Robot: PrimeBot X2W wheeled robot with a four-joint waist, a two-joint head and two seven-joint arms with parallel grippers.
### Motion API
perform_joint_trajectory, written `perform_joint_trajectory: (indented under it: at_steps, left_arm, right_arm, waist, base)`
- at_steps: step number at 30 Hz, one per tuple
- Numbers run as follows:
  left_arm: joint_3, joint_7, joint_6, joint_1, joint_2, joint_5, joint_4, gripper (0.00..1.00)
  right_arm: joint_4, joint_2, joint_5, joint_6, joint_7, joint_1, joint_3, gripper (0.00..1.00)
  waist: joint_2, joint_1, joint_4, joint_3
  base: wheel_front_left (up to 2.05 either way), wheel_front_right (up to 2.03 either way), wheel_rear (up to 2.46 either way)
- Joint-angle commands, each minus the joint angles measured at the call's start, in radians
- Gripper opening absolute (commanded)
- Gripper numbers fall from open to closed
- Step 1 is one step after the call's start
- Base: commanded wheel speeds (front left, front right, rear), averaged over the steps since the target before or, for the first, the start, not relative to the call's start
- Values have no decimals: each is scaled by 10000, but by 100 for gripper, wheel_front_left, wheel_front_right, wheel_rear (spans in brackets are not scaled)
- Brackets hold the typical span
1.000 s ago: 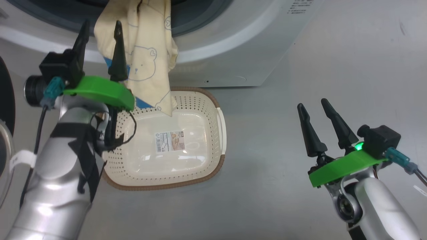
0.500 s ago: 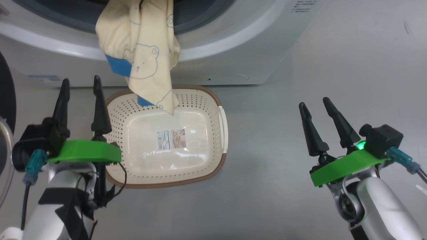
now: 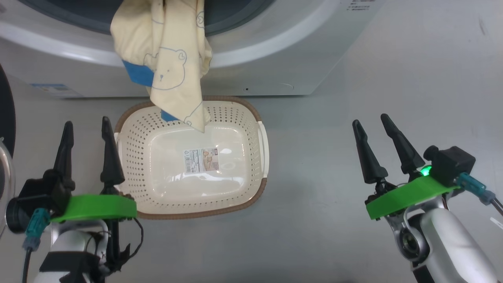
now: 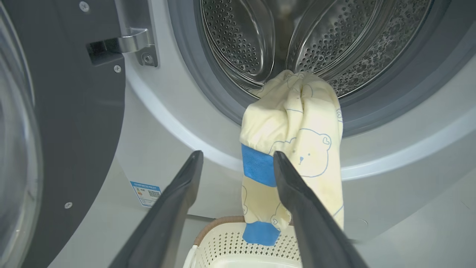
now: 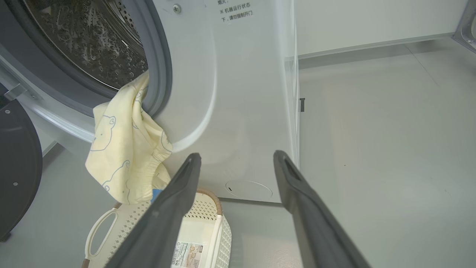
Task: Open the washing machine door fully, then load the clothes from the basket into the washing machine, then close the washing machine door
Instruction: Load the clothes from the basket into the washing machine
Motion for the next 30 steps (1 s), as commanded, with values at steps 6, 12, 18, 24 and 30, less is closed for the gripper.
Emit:
perform_joint_trajectory:
  at_steps: [6,12,18,24,30]
  left_arm:
    - [492,-108,123,305,193,168,-539,100]
    - [490,-108,94,511,127,168,-563,100]
    - [500,-108,24,457,115,192,-510,100]
    - [495,-109,-86,215,98,231,-401,100]
    - [451,-109,-335,-235,45,234,-156,100]
  right_arm:
    - [-302,-137,-58,-29,-67,-27,106,100]
    - [-298,-135,-74,-29,-67,15,102,100]
    - [-346,-166,-76,-29,-67,0,125,100]
    - [-393,-198,-89,-29,-67,-51,113,100]
    - [-448,-202,-98,-29,-67,-151,127,100]
  waist:
    - [0,0,-26,30]
    - [0,0,-37,-4]
    - [0,0,-49,148]
    - [0,0,-89,566]
    - [0,0,-175,1125]
  base:
    - [0,0,0]
    - [0,0,0]
    - [0,0,0]
    - [0,0,0]
    - [0,0,0]
